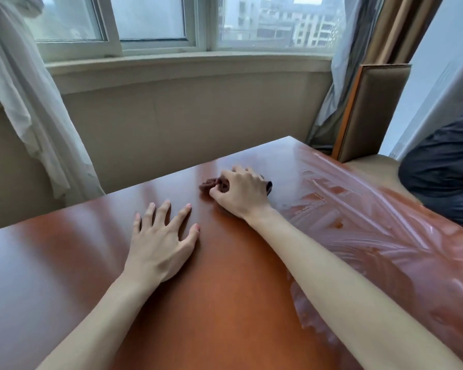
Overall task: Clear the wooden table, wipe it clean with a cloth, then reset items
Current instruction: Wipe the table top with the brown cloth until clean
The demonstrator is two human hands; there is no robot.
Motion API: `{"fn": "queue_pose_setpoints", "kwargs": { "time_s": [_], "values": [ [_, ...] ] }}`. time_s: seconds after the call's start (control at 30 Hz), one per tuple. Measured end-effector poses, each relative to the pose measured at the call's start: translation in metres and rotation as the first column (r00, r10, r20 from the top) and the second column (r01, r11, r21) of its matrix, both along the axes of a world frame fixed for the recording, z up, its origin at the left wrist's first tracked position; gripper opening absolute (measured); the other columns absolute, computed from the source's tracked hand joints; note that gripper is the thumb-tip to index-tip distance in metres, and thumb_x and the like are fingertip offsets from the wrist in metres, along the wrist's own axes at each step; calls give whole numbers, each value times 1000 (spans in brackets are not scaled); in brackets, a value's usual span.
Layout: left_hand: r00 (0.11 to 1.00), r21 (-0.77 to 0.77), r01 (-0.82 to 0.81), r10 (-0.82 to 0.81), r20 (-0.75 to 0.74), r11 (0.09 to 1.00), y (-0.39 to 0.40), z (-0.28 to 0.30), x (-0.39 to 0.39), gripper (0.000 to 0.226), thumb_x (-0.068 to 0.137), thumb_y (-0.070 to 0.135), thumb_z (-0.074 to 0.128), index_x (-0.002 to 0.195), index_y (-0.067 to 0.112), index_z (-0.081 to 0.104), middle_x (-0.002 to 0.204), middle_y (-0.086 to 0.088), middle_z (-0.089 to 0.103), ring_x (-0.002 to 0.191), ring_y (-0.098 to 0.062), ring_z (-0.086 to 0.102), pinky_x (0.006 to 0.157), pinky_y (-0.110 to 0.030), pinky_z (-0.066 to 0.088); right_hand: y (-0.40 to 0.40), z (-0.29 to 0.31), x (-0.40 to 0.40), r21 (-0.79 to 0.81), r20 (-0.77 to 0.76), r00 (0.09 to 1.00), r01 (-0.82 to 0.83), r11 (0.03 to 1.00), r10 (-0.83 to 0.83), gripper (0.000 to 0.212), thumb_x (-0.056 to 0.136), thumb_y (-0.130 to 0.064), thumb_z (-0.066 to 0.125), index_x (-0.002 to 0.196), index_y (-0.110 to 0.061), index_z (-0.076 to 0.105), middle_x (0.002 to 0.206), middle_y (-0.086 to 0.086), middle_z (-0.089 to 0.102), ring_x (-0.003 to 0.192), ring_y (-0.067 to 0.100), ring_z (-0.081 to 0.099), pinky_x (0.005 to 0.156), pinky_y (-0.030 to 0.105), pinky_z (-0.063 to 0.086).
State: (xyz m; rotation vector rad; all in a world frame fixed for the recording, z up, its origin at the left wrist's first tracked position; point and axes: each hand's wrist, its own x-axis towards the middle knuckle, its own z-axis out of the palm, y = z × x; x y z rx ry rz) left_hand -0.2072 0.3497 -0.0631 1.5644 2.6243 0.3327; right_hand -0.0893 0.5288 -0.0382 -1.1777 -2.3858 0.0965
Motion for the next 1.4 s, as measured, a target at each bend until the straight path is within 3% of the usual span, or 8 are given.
{"fn": "queue_pose_setpoints", "kwargs": {
  "time_s": [0.2, 0.33, 0.53, 0.7, 0.9, 1.13, 1.33, 1.4],
  "values": [
    [999, -24, 38, -37, 20, 999, -1, 2, -1, 64, 98, 67, 24, 157, 44, 22, 168, -7, 14, 154, -33, 8, 124, -52, 4, -156, -7, 105, 91, -59, 983, -169, 981, 175, 27, 78, -52, 58, 90, -30, 71, 89, -9, 61, 86, 22, 57, 80, 34, 48],
    [999, -37, 39, -38, 29, 999, -1, 7, 0, 63, 98, 65, 28, 156, 42, 27, 166, -8, 19, 152, -33, 12, 123, -53, 6, -177, -12, 126, 142, -70, 973, -209, 967, 220, 25, 76, -50, 61, 87, -31, 72, 88, -10, 61, 85, 20, 58, 78, 32, 49],
    [996, 109, 94, -92, -21, 990, 13, 19, -17, 66, 88, 65, 36, 147, 37, 43, 160, -10, 28, 146, -31, 26, 120, -53, 20, -71, -3, 61, 71, 15, 999, -38, 997, 37, 35, 80, -59, 57, 92, -30, 71, 90, -5, 62, 93, 26, 60, 75, 35, 46],
    [993, 24, 119, -119, 3, 993, 22, 2, -34, 83, 80, 77, 7, 155, 46, 23, 168, -2, 12, 155, -23, 3, 125, -46, 5, 50, -1, -15, 59, -13, 998, 55, 997, -54, 32, 83, -53, 60, 95, -25, 70, 99, 3, 63, 101, 35, 60, 72, 36, 36],
    [995, 20, 92, -91, -50, 996, 26, -4, -33, 77, 84, 76, 3, 156, 51, 10, 169, 5, 3, 155, -18, -6, 125, -42, -4, 118, -1, -99, 39, 1, 987, 163, 986, -163, 35, 85, -51, 57, 95, -21, 71, 104, 6, 64, 102, 36, 57, 85, 42, 42],
    [996, -4, 87, -87, -37, 996, 23, 4, -30, 82, 81, 75, 0, 157, 49, 11, 170, 4, 0, 155, -18, -8, 125, -42, -5, 51, -6, -63, 75, -27, 914, -402, 913, 405, 28, 75, -51, 59, 90, -30, 71, 91, -9, 61, 88, 20, 57, 69, 31, 47],
    [996, 36, 90, -89, -20, 995, 22, 2, -30, 82, 80, 75, 2, 157, 49, 14, 169, 3, 5, 155, -19, -4, 125, -43, -4, 94, 3, -90, 20, -37, 996, 84, 996, -83, 33, 81, -54, 59, 93, -26, 71, 99, 2, 62, 100, 34, 57, 83, 41, 45],
    [995, 26, 99, -98, -31, 995, 23, 1, -32, 81, 81, 75, 5, 157, 48, 16, 169, 2, 7, 155, -19, -3, 125, -43, -2, 68, 0, -110, 79, -33, 999, 19, 997, -16, 33, 78, -53, 59, 89, -25, 72, 95, 3, 63, 95, 34, 58, 80, 40, 44]
  ]
}}
